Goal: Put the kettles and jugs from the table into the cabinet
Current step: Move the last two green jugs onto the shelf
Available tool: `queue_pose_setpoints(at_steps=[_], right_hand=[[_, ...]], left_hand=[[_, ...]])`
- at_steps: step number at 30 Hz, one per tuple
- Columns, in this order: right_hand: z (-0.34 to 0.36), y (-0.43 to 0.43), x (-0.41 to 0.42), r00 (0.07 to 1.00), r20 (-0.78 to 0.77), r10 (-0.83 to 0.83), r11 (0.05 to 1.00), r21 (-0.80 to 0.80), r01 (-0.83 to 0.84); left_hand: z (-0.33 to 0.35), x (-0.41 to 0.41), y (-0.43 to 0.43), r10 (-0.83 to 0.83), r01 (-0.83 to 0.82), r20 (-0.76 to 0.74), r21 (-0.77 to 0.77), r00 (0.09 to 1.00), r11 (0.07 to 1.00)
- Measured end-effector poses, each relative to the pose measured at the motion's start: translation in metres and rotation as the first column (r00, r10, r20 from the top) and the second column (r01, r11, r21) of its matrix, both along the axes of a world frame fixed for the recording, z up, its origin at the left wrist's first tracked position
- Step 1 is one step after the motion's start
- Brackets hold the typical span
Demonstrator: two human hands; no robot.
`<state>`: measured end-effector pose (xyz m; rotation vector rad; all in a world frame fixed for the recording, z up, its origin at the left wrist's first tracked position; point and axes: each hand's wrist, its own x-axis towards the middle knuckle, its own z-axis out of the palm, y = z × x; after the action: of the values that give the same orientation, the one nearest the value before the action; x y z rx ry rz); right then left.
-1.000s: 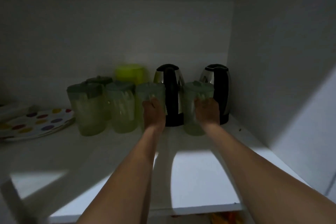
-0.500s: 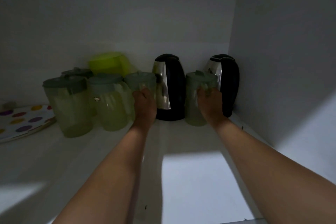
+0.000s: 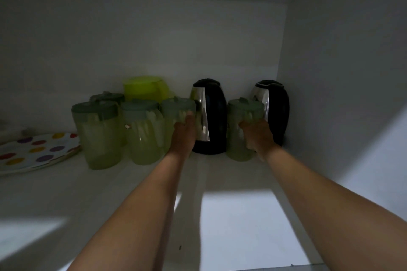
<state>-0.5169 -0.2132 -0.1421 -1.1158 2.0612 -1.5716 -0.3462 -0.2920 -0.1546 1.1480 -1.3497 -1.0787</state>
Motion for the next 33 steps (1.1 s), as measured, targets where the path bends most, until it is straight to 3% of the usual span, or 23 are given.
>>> queue_pose_setpoints(at_steps=[3,6,9,13,21,27,33], right_hand=[[-0.021,-0.016,-0.029,1.000,-0.003,0.029,0.999,-0.032,-0.029],[-0.015,0.004,-0.022,0.999,0.005,0.042,0.999,-0.004,-0.042],[0.004,0.043,0.008,1.000,-0.004,-0.020,0.991,0.131,0.020],[0.002,0.069,0.015,0.997,-0.065,-0.040,0.982,0.182,0.052],[-0.005,0.150,0.033,0.991,-0.127,-0.044,0.977,0.199,0.069],[-0.009,0.224,0.057,0.983,-0.183,-0.012,0.977,0.209,0.051],[0.019,0.303,0.073,0.951,-0.275,-0.141,0.970,0.155,0.188]], left_hand=[[0.005,0.005,0.014,0.012,-0.013,0.043,0.028,0.999,1.000],[0.005,0.010,0.023,0.060,-0.065,0.226,0.014,0.972,0.998],[0.011,0.016,0.037,0.065,-0.091,0.437,0.039,0.897,0.995],[0.015,0.022,0.068,0.061,-0.102,0.531,0.049,0.845,0.994],[0.013,0.034,0.168,0.022,-0.023,0.459,-0.004,0.888,1.000],[0.013,0.052,0.247,0.032,0.005,0.510,-0.071,0.860,0.997],[0.028,0.058,0.294,-0.049,0.122,0.477,-0.123,0.877,0.985]])
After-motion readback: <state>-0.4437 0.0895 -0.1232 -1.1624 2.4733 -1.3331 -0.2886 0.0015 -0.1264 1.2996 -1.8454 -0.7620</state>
